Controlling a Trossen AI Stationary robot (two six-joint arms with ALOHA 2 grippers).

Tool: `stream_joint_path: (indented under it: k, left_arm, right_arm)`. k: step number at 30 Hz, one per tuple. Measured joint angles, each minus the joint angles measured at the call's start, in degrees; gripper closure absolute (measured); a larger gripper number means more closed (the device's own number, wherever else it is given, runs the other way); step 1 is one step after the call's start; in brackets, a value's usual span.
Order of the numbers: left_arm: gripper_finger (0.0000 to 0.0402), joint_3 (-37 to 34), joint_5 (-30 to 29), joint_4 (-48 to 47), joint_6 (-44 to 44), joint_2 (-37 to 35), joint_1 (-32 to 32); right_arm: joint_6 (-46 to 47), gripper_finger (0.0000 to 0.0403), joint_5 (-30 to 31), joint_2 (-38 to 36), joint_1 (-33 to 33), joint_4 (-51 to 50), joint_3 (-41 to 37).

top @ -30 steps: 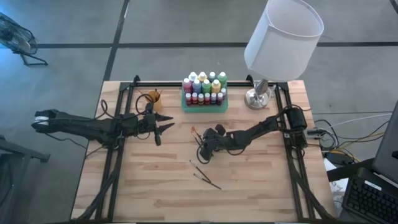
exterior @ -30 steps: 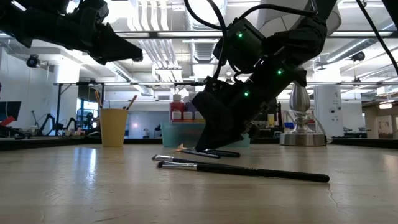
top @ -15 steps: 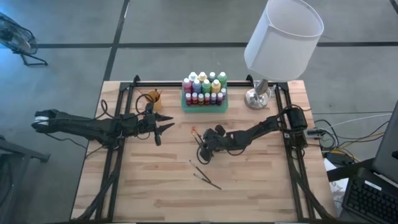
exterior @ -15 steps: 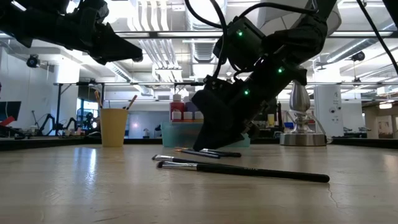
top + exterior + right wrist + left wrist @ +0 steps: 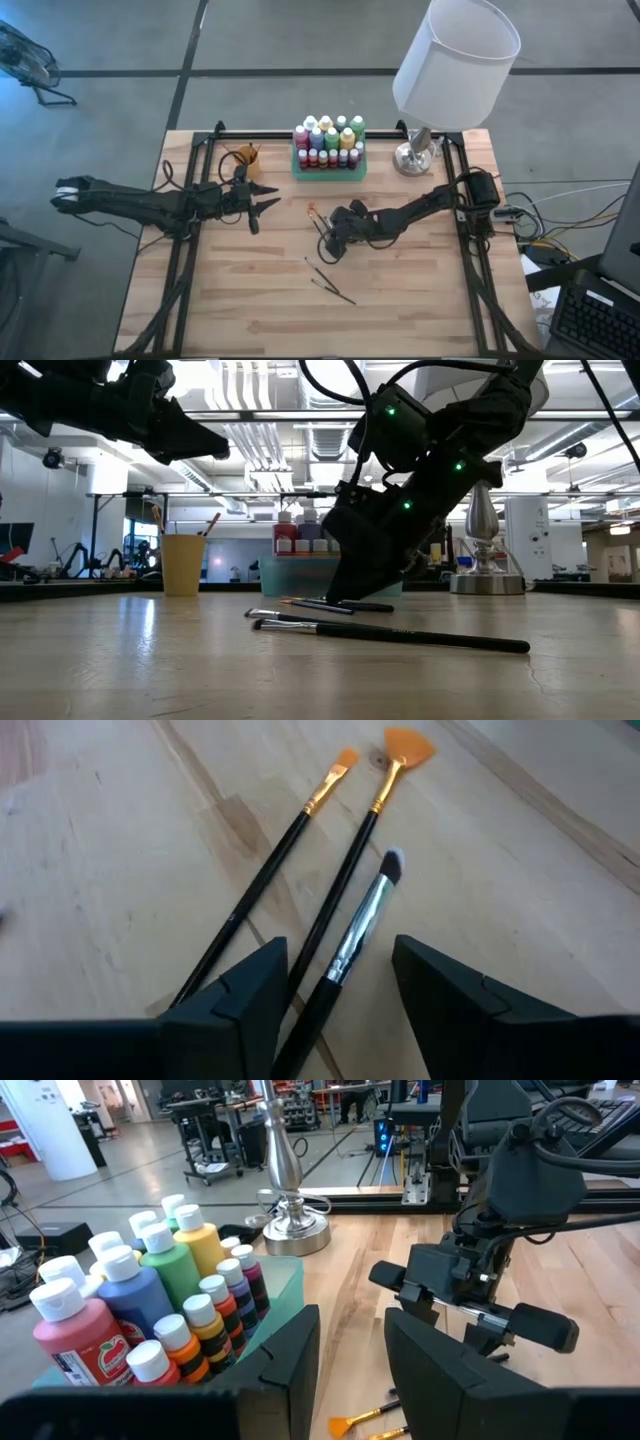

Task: Pick & Place Paint Supplies
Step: Put the silver paintbrush into the orange cup

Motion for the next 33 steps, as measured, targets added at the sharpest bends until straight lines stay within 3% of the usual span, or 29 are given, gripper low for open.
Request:
stream_joint_path:
  k: [21,33]
  left_arm:
    - [0.0280,0.0,0.0,-0.8,0.0,0.0,0.0]
    - [0.0280,0.0,0.0,-1.2,0.0,0.0,0.0]
  right_arm:
    - [-1.5,0.0266,-0.6,-0.9,-0.8,-0.8,1.5]
    - [-4.3,0.0237,-1.9,-1.1,-5.3,-0.6,3.8]
